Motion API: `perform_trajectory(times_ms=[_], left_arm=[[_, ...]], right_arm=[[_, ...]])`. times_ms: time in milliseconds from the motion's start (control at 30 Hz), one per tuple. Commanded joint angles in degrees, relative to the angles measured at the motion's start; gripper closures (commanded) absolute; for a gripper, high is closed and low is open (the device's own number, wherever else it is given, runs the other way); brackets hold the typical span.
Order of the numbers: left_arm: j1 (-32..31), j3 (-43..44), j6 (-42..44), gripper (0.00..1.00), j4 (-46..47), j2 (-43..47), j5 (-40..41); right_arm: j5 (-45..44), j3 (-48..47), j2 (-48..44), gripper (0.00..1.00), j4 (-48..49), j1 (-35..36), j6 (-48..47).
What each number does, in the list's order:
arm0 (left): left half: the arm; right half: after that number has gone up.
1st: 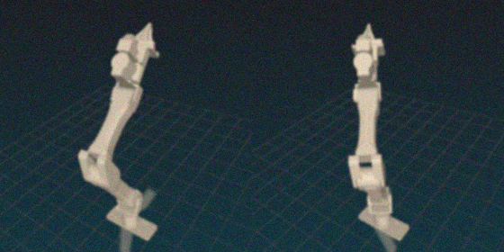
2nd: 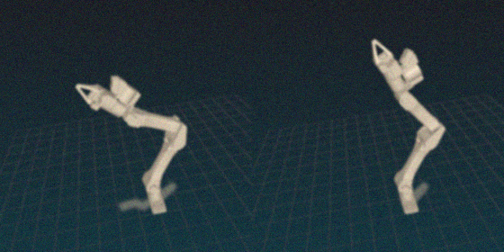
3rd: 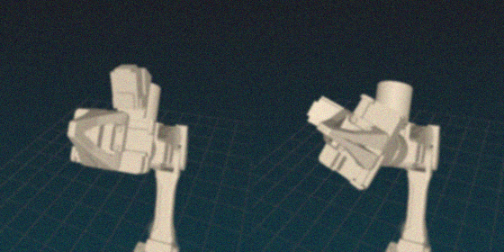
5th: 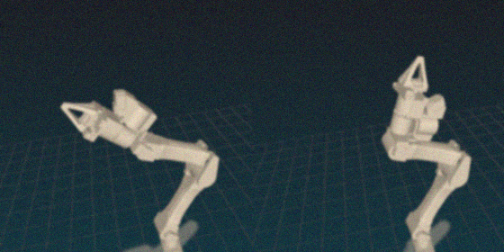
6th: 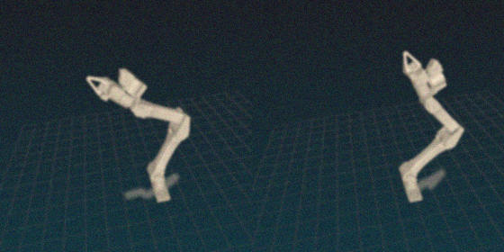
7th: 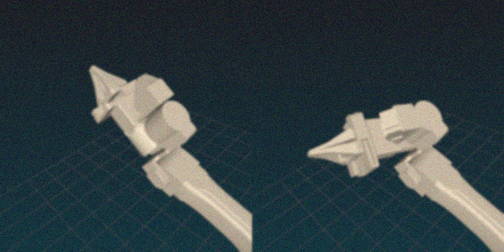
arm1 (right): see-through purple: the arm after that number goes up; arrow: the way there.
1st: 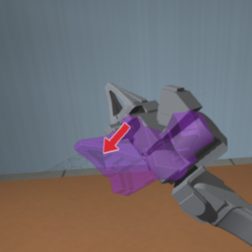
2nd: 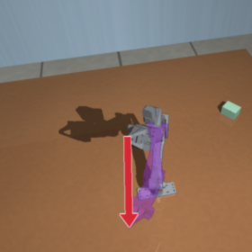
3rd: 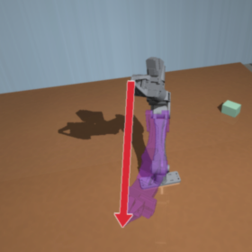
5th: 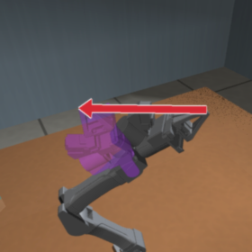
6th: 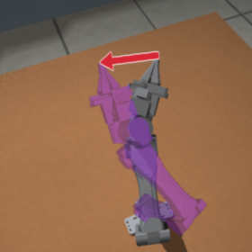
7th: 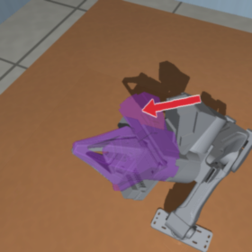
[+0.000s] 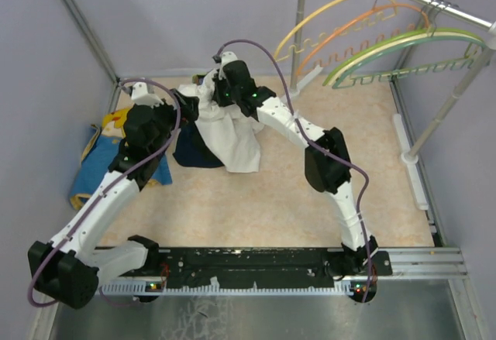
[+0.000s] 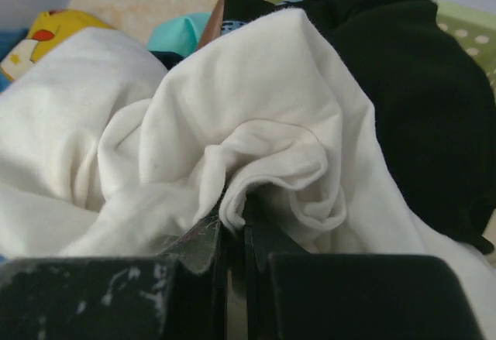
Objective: Remove the t-shirt from the hanger
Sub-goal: Place the T-shirt in the bin.
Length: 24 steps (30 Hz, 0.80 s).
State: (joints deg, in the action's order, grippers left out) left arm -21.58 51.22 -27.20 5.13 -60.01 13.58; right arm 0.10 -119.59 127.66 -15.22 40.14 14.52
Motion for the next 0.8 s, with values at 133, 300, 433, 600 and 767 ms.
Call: perform_trajectory(times_ms=[133,300,433,600,767], left_arm=[[0.5,4.7,1.7,0.01,0.6,-6.0,0.3],[0.5,5.3,2.1,0.01,1.3,-7.3,0.7],[0.6,5.9,2.6,0.01,1.8,-7.8,1.3],[0.7,6.1,2.7,0.01,2.0,-8.1,1.9],[0.8,5.7,2.7,0.01,1.8,-8.7,1.3]], right_arm=[[2.1,-11.8,11.7,0.94,-13.0,0.4,-1.8],[3.2,-7.9,10.8,0.84,-11.8,0.4,-1.3],[3.1,-3.5,7.2,0.61,-8.3,0.3,-1.5],[1.4,3.7,-1.3,0.39,-1.1,0.1,-0.7],[0.2,8.5,-10.4,0.29,3.9,-0.4,-0.7]])
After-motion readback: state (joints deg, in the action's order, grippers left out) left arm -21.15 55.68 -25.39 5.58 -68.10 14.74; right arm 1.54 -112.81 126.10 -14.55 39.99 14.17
